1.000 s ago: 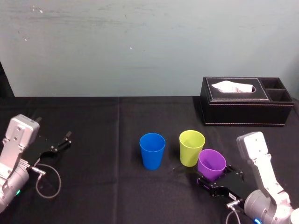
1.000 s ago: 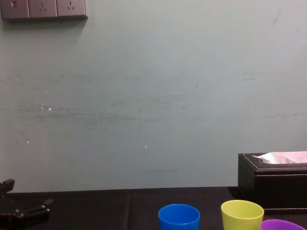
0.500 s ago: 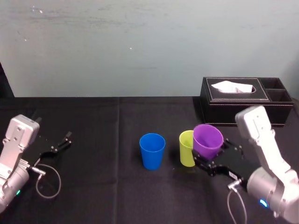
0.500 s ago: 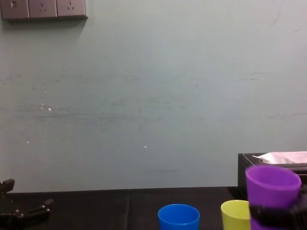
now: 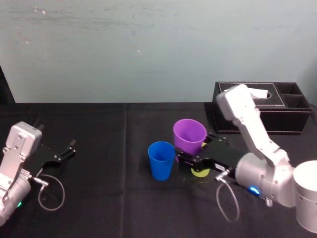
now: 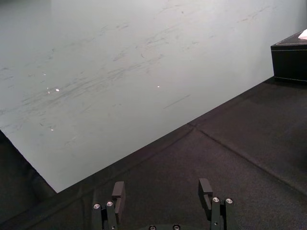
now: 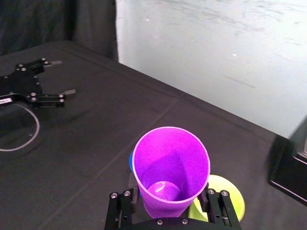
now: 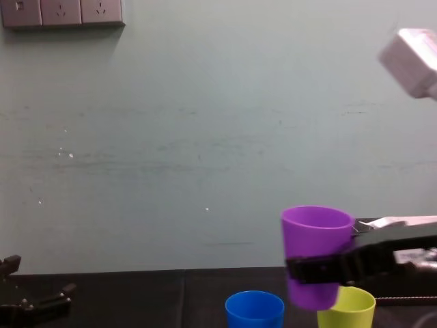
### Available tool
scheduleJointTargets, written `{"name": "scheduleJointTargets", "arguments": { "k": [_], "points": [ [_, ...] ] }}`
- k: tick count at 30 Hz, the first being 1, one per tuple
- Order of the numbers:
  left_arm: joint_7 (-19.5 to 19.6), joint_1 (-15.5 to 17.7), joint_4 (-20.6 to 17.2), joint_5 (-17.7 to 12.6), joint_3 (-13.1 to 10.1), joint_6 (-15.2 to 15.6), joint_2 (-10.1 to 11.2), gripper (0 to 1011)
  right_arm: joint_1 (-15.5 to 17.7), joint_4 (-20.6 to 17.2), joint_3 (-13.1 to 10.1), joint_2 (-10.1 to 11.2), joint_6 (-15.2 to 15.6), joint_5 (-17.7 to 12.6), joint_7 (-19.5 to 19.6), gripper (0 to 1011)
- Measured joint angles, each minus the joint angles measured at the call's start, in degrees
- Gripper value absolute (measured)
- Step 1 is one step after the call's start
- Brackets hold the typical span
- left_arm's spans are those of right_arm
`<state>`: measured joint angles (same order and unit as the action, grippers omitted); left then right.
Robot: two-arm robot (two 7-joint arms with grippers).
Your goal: Stack the three plastic cups sequentially using one hand.
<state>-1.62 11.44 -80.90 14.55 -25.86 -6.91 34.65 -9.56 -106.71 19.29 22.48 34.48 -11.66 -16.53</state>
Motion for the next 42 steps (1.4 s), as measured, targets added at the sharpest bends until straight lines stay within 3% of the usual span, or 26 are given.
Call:
{"name": "scheduleJointTargets", "arguments": {
  "k": [6,16,42],
  "points": [
    [0.0,0.0,0.0,0.0,0.0,0.0,0.0,1000,-4.0,3.7,2.8,-2.5,0.7,2.0,-1.2,707],
    [0.0,0.0,0.0,0.0,0.0,0.0,0.0,1000,-8.0,9.2,4.9,-6.3,0.0,4.7,-1.5,707],
    [0.0,0.0,0.0,0.0,0.0,0.0,0.0,1000,-11.3,17.2,5.1,-11.3,-1.9,8.1,-2.5,707]
  ]
}}
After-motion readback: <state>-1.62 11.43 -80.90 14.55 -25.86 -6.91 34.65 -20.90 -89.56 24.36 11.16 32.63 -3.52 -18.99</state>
